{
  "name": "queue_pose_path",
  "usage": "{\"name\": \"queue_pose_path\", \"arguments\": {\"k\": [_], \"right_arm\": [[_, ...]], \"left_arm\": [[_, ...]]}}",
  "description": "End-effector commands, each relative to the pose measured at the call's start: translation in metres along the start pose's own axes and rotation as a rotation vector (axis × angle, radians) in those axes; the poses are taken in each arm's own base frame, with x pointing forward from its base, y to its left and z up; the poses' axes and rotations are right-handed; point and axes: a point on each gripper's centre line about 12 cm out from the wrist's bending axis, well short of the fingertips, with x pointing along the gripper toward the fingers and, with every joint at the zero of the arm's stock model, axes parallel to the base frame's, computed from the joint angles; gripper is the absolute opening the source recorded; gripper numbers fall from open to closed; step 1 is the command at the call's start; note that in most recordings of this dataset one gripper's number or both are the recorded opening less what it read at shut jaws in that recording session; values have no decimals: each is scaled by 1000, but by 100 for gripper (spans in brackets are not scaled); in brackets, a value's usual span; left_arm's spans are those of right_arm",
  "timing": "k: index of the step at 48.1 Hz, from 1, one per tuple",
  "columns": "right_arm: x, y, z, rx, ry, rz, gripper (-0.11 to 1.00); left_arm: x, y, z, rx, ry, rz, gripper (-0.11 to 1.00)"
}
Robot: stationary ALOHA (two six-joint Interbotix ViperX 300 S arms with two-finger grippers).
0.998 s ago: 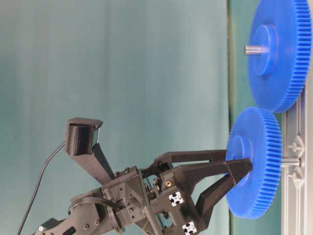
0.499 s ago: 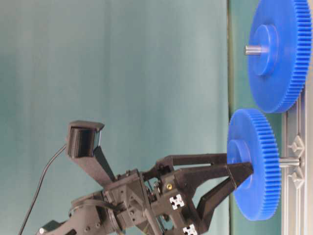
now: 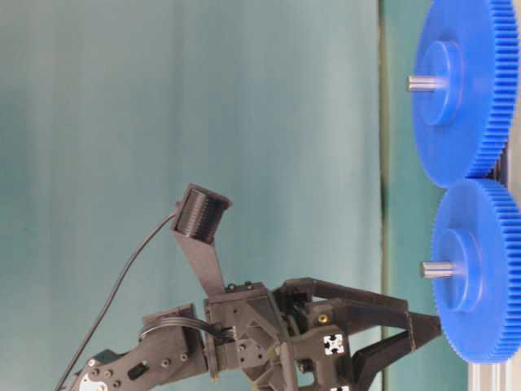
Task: Insert the small gear onto the shaft.
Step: 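Open the left gripper and lift it away from the gear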
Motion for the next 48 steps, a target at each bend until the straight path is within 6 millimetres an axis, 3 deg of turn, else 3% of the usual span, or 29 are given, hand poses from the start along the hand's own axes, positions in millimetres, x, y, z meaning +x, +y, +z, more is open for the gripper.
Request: {"name": "queue_pose_path", "arguments": {"k": [1,14,27,48], "right_arm": [[0,2,6,7,-16,6,11],[0,2,4,7,-12,6,11],[0,2,4,7,-11,6,11],[-9,3,7,6,-44,17,11]], "left_arm": [[-22,2,10,-2,-63,14,77],[-40,2,9,-8,-99,21,77],[-70,2,7,-24,-172,32,77],[-115,-4,-25,-121,-321,43,77]]}}
